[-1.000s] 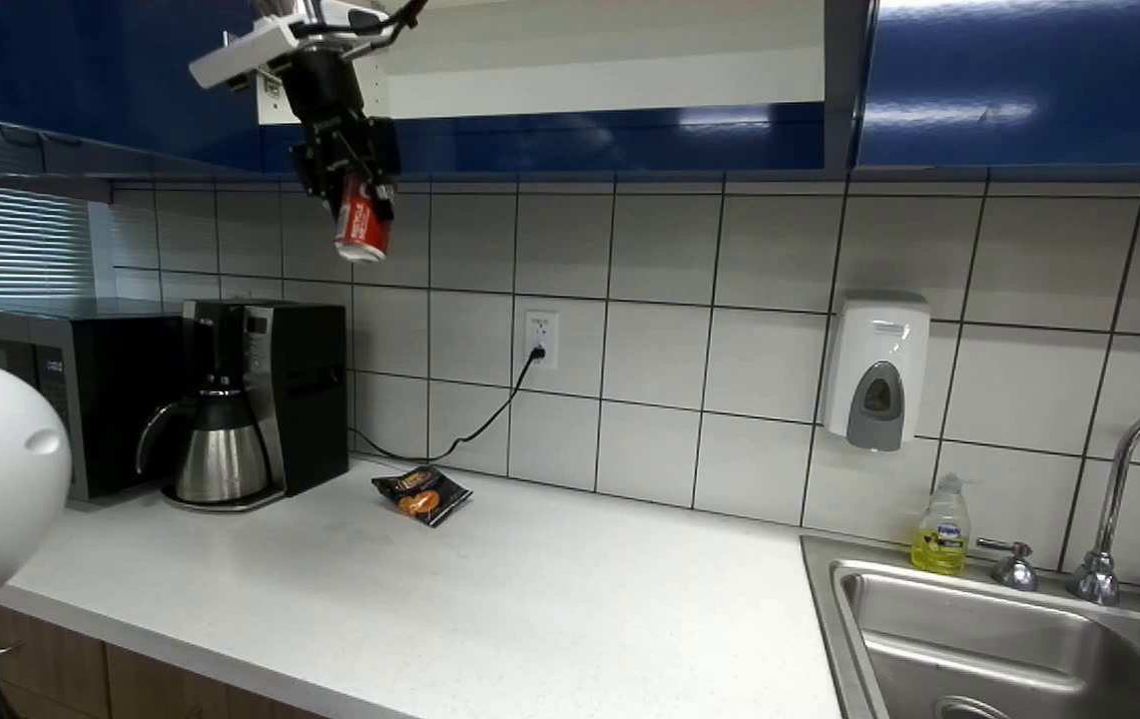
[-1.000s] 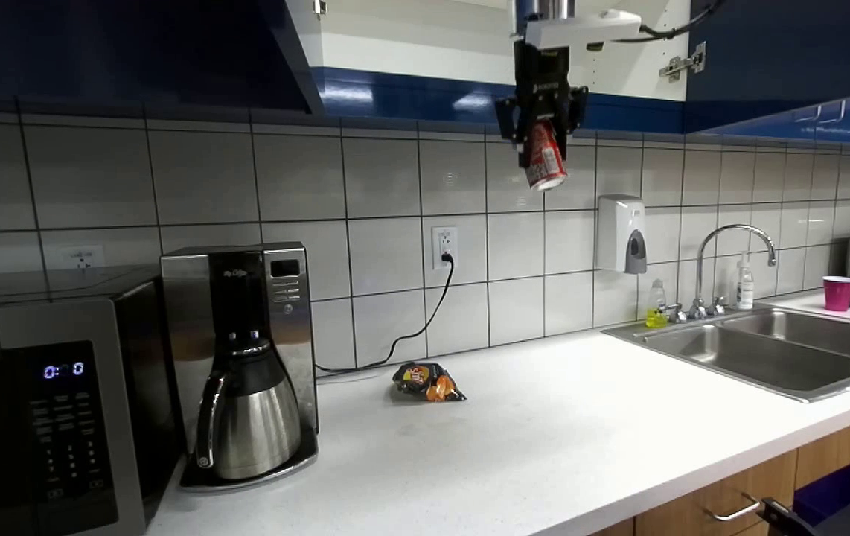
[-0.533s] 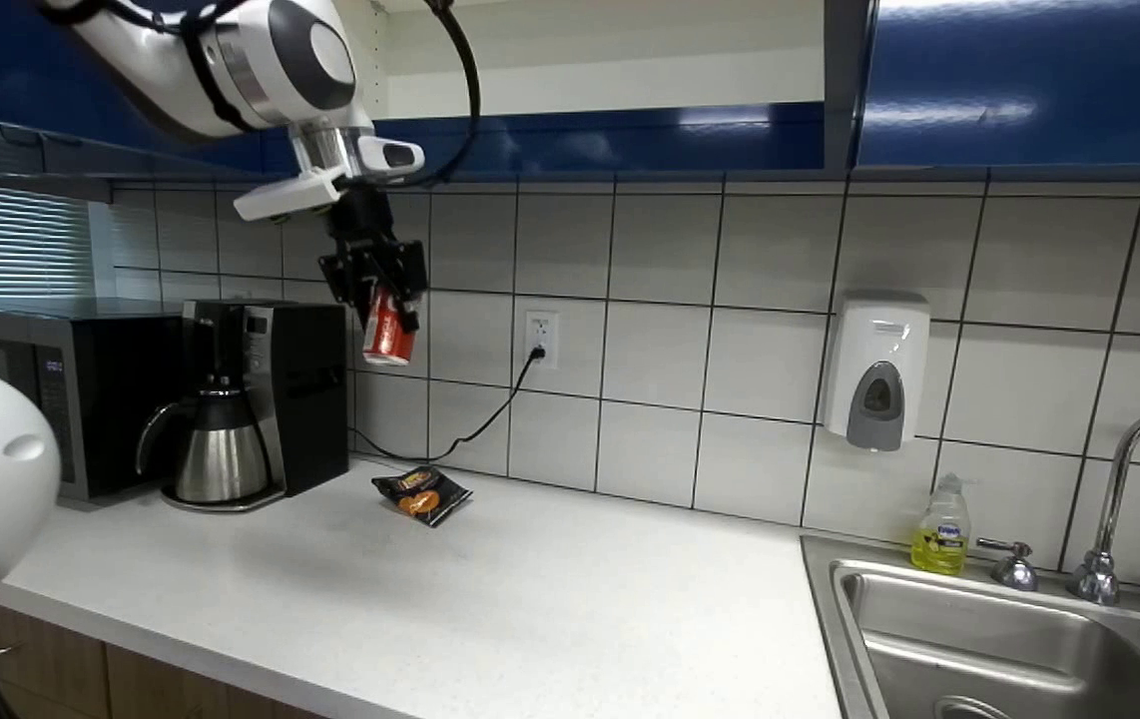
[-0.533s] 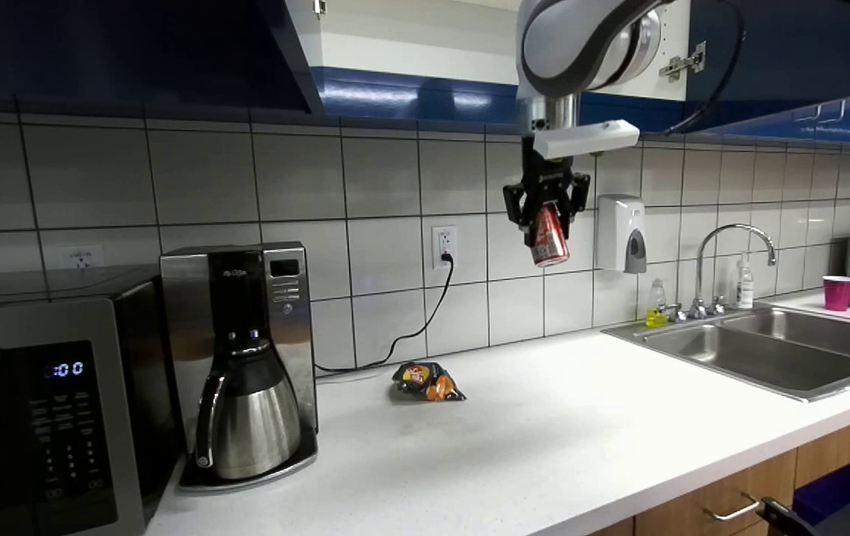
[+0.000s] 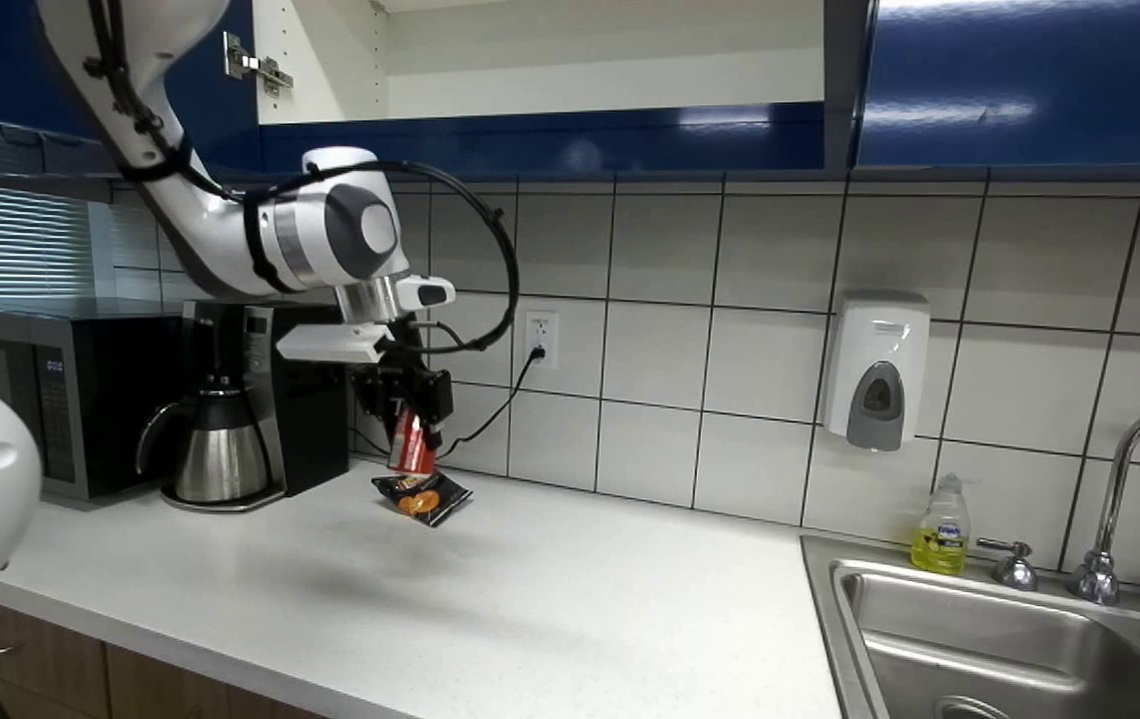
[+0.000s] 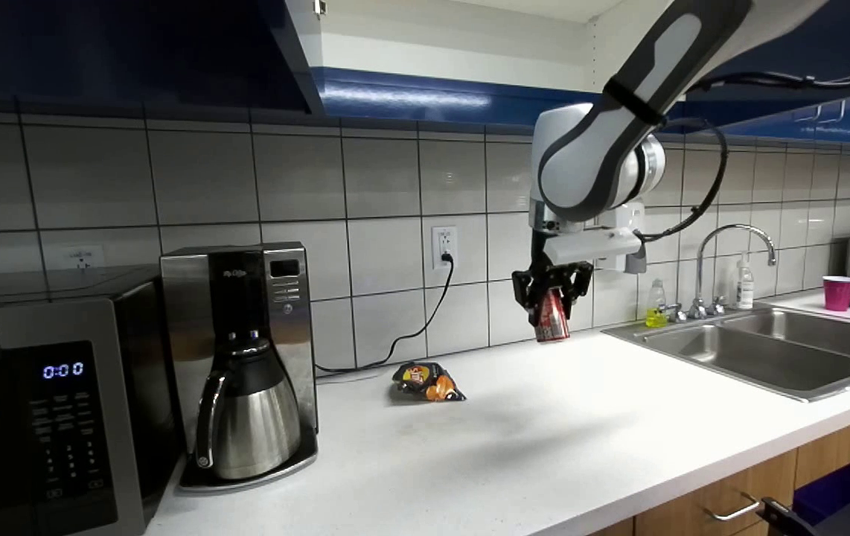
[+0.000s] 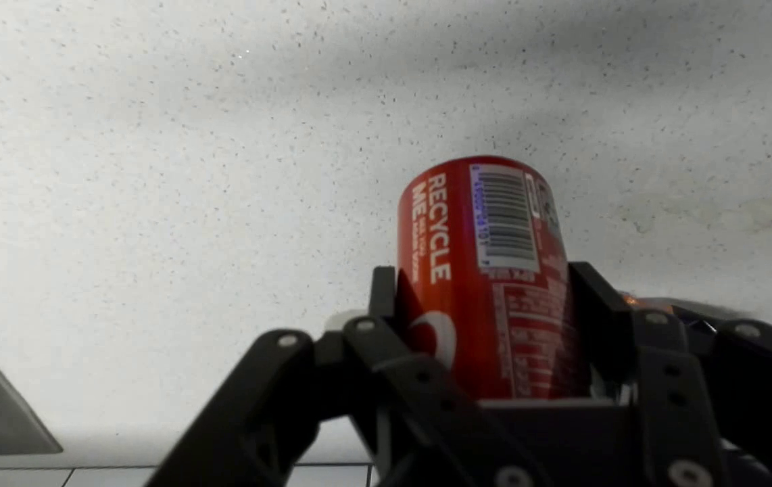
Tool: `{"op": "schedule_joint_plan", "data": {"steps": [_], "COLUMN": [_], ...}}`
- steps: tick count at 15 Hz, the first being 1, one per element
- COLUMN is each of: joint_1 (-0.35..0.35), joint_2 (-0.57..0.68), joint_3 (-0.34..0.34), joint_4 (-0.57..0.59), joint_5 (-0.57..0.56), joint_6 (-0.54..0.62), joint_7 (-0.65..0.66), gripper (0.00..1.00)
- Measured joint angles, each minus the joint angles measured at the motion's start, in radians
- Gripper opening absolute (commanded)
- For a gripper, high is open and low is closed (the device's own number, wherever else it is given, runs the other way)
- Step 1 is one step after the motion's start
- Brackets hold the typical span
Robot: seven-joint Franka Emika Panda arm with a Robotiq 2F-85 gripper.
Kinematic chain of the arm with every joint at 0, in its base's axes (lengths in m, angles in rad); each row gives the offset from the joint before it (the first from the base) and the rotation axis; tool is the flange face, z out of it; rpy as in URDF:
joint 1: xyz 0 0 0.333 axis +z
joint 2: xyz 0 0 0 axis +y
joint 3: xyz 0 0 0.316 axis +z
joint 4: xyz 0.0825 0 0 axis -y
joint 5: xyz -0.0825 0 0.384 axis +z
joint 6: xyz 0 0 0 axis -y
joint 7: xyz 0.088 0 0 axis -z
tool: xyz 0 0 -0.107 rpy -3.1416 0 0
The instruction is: Place the red can on the counter.
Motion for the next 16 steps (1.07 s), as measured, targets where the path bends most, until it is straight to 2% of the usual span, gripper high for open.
{"op": "schedule_joint_plan", "data": {"steps": [4, 9, 13, 16], "joint_1": [-0.037, -0.037, -0.013, 0.026], "joint_2": [0.157, 0.332, 0.441, 0.505], "joint_3": [-0.009, -0.055, -0.111, -0.161], "joint_4": [-0.01, 0.031, 0.088, 0.122], "joint_5": [-0.089, -0.282, -0.388, -0.427], "joint_6": [0.177, 0.33, 0.407, 0.451], "joint_7": [0.008, 0.107, 0.187, 0.233], "gripper": [0.39, 0.39, 0.39, 0.39]}}
